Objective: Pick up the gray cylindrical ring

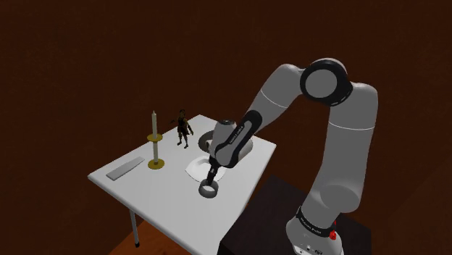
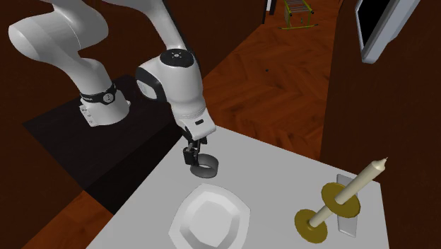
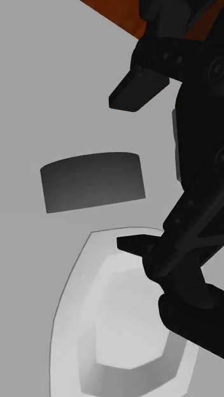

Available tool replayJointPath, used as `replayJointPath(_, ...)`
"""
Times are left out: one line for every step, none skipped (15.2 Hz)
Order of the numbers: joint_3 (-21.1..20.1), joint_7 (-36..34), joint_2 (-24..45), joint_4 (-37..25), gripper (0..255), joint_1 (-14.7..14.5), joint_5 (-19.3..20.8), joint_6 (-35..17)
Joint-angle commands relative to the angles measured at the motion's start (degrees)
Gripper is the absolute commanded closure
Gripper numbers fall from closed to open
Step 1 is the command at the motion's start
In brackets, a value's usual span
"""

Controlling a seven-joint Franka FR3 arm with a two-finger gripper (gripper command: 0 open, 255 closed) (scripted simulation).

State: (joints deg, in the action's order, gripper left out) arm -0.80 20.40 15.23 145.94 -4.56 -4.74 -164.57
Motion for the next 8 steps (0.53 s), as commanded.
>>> replayJointPath(-0.3, 0.3, 2.9, -1.5, 0, -0.1, -0.1, -1.6)
replayJointPath(-0.4, 0.3, 3.8, -1.7, 0, 0.0, -0.2, -2.3)
replayJointPath(-0.5, 0.4, 4.7, -1.9, 0, 0.1, -0.3, -3.0)
replayJointPath(-0.6, 0.5, 5.6, -2.1, 0, 0.1, -0.4, -3.8)
replayJointPath(-0.6, 0.6, 6.5, -2.3, 0, 0.2, -0.4, -4.5)
replayJointPath(-0.7, 0.7, 7.5, -2.5, 0, 0.3, -0.5, -5.1)
replayJointPath(-0.8, 0.7, 8.4, -2.8, 0, 0.3, -0.5, -5.8)
replayJointPath(-0.9, 0.8, 9.9, -3.2, 0, 0.4, -0.6, -6.9)
